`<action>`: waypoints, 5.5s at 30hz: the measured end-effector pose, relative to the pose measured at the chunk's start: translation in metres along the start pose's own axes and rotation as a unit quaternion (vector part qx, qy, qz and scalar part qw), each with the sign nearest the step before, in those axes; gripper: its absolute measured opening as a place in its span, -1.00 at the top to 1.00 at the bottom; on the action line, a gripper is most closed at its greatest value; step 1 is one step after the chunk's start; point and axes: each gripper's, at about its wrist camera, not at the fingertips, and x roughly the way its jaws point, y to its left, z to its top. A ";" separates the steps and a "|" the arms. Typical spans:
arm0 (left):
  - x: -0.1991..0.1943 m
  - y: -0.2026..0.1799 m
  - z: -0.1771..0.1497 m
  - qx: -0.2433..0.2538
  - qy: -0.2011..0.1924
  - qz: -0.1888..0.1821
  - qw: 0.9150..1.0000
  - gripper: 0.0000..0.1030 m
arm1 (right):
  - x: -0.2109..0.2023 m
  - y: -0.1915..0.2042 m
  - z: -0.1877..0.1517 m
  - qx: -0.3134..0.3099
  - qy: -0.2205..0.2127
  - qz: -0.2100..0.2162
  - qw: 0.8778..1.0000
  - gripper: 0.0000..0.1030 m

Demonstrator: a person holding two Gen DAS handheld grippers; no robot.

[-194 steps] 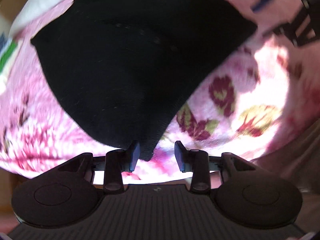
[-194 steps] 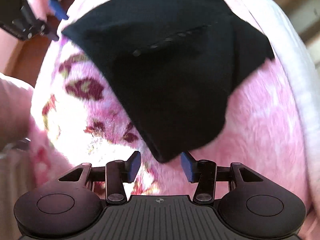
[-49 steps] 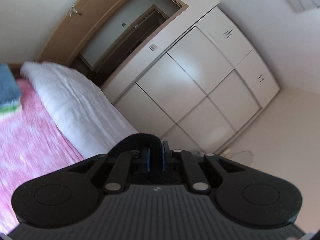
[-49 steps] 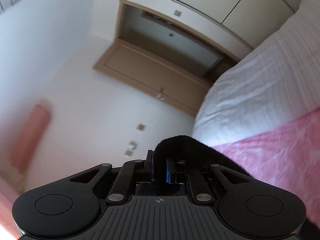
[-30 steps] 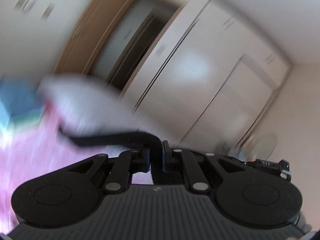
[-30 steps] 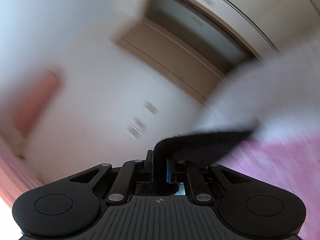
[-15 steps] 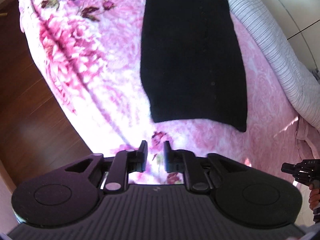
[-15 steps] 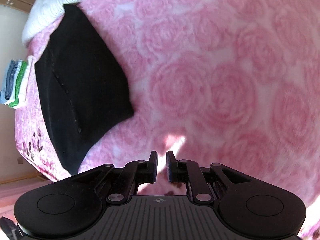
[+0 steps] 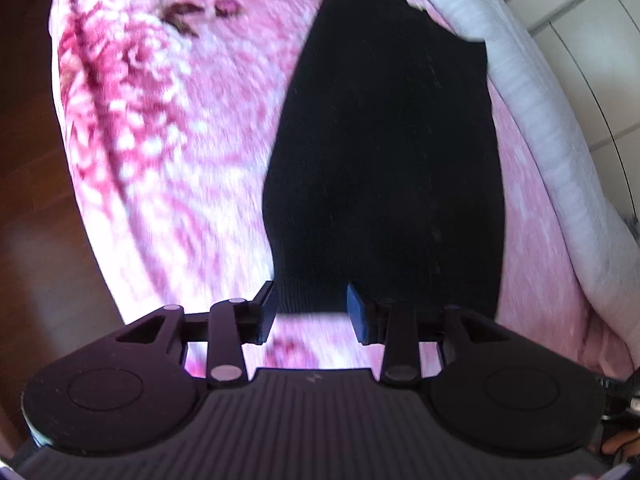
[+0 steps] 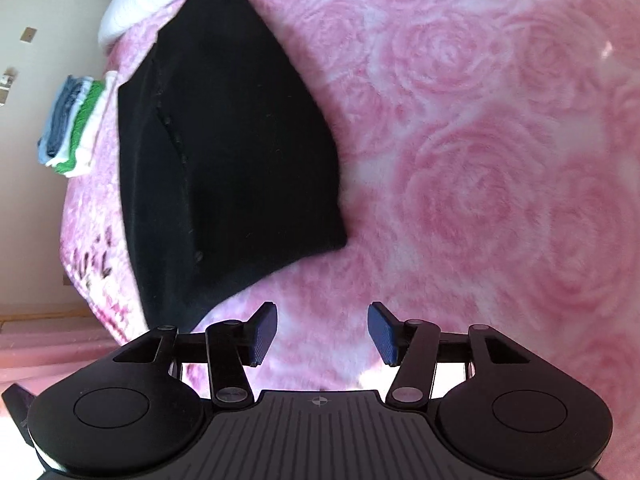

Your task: Fold clothes

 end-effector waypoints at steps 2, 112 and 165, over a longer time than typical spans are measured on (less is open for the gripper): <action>0.013 0.004 0.007 -0.012 -0.003 -0.005 1.000 0.37 | 0.013 -0.001 0.011 -0.003 -0.010 -0.006 1.000 -0.05; -0.045 -0.103 -0.023 0.305 0.105 0.081 0.943 0.51 | -0.017 0.227 -0.082 -0.196 -0.035 -0.191 0.961 0.18; -0.237 -0.241 -0.177 0.223 -0.124 0.177 0.951 0.06 | -0.264 0.241 -0.224 -0.339 -0.123 -0.129 0.924 -0.34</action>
